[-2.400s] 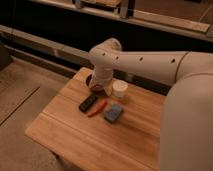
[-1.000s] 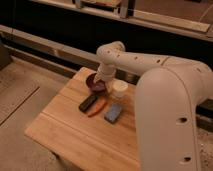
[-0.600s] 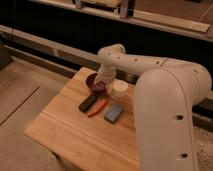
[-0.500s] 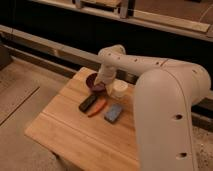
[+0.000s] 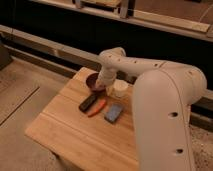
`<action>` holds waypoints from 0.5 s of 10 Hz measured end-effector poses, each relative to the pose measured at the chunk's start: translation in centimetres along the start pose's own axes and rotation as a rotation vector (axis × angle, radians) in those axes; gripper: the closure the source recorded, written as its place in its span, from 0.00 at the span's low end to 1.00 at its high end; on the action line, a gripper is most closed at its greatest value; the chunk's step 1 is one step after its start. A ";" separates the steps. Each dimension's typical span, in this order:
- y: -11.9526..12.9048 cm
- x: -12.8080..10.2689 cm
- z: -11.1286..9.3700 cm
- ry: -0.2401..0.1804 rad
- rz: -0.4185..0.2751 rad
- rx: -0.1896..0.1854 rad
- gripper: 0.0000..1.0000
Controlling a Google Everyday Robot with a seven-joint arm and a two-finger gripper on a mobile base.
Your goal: Pick up the ceramic bowl
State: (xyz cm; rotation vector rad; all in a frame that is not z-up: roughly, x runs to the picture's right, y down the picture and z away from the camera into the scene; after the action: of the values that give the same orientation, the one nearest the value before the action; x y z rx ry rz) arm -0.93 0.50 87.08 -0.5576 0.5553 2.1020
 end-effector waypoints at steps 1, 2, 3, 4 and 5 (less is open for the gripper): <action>0.2 0.0 0.0 -0.004 -0.008 -0.005 0.74; 0.6 -0.1 -0.1 -0.013 -0.018 -0.016 0.87; 1.1 -0.2 -0.4 -0.023 -0.029 -0.025 0.96; 1.7 -0.1 -0.7 -0.028 -0.042 -0.032 1.00; 2.3 0.1 -0.9 -0.034 -0.055 -0.036 1.00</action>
State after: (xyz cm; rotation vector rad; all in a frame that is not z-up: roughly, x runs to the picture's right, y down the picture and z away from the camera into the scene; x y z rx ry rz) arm -2.77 -1.18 86.75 -0.5501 0.4787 2.0692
